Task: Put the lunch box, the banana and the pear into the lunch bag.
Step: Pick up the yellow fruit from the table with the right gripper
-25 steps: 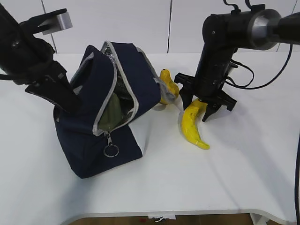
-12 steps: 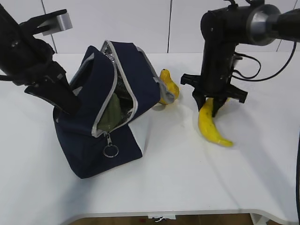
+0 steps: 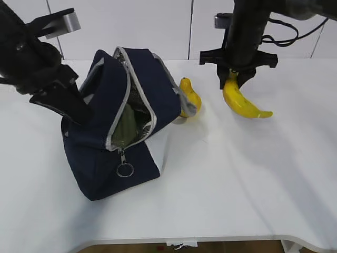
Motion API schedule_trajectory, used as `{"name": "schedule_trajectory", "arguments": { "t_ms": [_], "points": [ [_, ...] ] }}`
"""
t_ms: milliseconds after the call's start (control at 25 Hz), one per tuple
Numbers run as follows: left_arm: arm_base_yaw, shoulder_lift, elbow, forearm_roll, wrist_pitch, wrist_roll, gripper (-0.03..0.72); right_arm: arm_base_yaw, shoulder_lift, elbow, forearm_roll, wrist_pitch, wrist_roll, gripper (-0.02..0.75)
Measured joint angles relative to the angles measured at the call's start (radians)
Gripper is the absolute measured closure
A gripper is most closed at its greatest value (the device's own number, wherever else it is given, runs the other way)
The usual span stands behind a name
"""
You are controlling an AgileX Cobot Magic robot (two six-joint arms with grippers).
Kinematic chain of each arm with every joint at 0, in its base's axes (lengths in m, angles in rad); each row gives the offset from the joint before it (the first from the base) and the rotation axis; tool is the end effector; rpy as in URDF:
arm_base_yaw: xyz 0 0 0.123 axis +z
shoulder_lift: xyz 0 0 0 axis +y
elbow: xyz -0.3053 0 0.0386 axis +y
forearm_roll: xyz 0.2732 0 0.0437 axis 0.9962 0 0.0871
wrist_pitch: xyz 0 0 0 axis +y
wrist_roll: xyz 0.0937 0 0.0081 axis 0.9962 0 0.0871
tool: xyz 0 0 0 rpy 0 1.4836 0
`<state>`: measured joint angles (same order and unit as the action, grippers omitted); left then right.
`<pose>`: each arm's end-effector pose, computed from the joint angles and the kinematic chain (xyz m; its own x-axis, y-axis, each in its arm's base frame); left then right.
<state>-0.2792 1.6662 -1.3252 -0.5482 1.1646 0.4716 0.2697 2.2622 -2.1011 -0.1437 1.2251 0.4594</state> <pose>0.3307 -0.1417 0.2923 -0.8348 0.4519 -0.3145 0.5486 0.7310 -0.4059 0.5107 0.1280 0.2432 -0.9418 0.1498 -0.3008 0.1604 0.9870 -0.0105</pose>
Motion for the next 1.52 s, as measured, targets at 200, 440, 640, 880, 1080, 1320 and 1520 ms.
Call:
{"name": "schedule_trajectory", "arguments": {
  "t_ms": [200,440,640,880,1080,1320,1520],
  "points": [
    [0.0,0.0,0.0,-0.035,-0.076,-0.056,0.676,0.0,-0.052,-0.031,0.076,0.005,-0.132,0.496],
    [0.0,0.0,0.002,-0.112,-0.165,-0.073,0.676,0.0,-0.147,-0.035,0.222,0.018,-0.24,0.496],
    [0.0,0.0,0.002,-0.126,-0.171,-0.076,0.676,0.0,-0.194,-0.036,0.494,0.026,-0.401,0.496],
    [0.0,0.0,0.002,-0.128,-0.174,-0.076,0.676,0.0,-0.197,-0.036,0.865,0.026,-0.695,0.496],
    [0.0,0.0,0.002,-0.132,-0.174,-0.076,0.676,0.0,-0.147,-0.039,1.064,0.026,-0.782,0.496],
    [0.0,-0.013,0.002,-0.145,-0.174,-0.076,0.676,0.01,-0.084,-0.039,1.125,0.022,-0.808,0.496],
    [0.0,-0.031,0.004,-0.157,-0.174,-0.076,0.676,0.019,-0.048,-0.039,1.159,0.015,-0.813,0.496]
  ]
}}
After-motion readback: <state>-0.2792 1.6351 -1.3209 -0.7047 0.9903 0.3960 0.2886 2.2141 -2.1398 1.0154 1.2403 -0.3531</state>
